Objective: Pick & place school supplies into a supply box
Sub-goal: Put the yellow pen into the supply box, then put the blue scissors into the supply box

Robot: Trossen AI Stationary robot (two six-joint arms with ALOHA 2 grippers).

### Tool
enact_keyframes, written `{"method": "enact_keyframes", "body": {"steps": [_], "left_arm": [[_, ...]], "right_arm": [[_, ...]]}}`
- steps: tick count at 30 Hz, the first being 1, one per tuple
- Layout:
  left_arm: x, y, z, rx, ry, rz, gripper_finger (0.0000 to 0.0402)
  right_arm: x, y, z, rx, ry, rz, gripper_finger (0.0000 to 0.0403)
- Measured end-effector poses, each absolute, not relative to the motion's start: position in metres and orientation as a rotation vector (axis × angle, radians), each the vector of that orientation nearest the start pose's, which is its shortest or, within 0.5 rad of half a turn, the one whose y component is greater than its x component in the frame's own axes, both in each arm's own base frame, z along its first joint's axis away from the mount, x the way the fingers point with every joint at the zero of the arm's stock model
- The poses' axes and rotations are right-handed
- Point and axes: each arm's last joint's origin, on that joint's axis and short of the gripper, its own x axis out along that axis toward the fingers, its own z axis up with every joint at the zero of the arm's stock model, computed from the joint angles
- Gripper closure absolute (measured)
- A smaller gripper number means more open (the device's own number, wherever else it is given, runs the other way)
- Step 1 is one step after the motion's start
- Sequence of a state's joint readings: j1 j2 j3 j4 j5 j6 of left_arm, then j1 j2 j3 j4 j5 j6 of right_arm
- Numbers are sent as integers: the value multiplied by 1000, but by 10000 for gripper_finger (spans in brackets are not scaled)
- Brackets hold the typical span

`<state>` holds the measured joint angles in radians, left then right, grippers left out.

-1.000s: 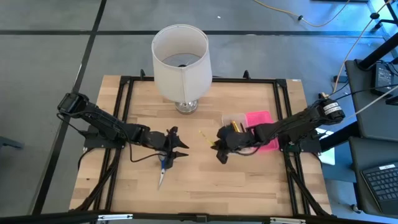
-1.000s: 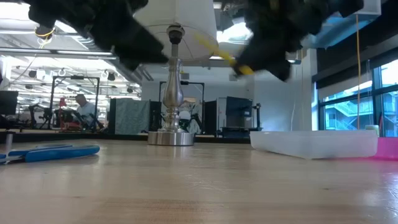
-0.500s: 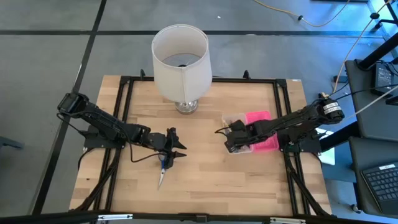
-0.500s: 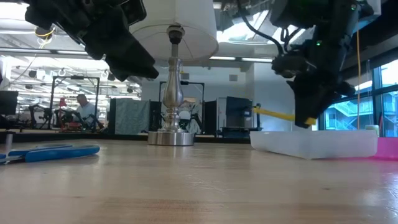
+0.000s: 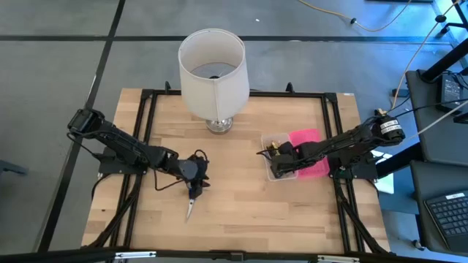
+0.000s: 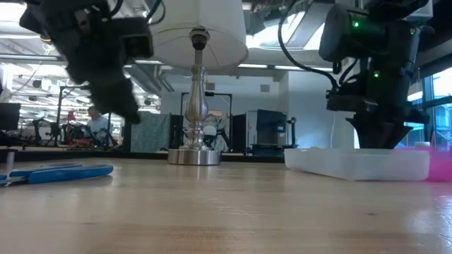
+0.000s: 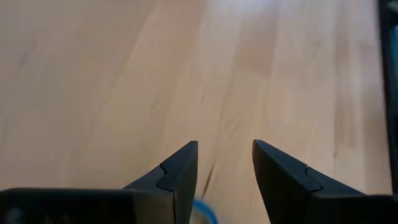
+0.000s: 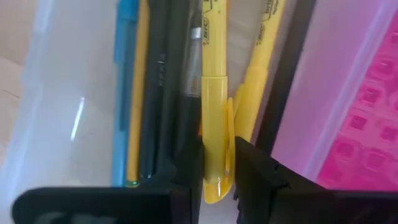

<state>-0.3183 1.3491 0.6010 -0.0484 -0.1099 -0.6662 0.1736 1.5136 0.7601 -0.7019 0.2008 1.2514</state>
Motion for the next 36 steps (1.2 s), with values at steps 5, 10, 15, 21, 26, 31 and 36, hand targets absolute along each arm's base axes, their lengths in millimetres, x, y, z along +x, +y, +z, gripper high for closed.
{"method": "enact_keyframes", "body": {"steps": [5,10,15,21,26,31,36], "left_arm": [[229,-81,163,-533,901,129,256],[225,-86,161,-607,940,157,256],[221,-90,159,-662,990,164,256],[215,-87,155,-706,1050,252,256],[210,-83,152,-711,1067,361,256],[209,-82,152,-715,1051,396,256],[209,-82,152,-740,1053,405,256]], "right_arm": [[236,36,148,760,1168,-847,323],[237,37,148,778,1179,-821,322],[237,37,148,776,1181,-818,303],[237,37,148,780,1185,-815,255],[237,37,148,784,1186,-815,232],[237,37,148,785,1186,-815,229],[237,37,148,785,1186,-816,229]]}}
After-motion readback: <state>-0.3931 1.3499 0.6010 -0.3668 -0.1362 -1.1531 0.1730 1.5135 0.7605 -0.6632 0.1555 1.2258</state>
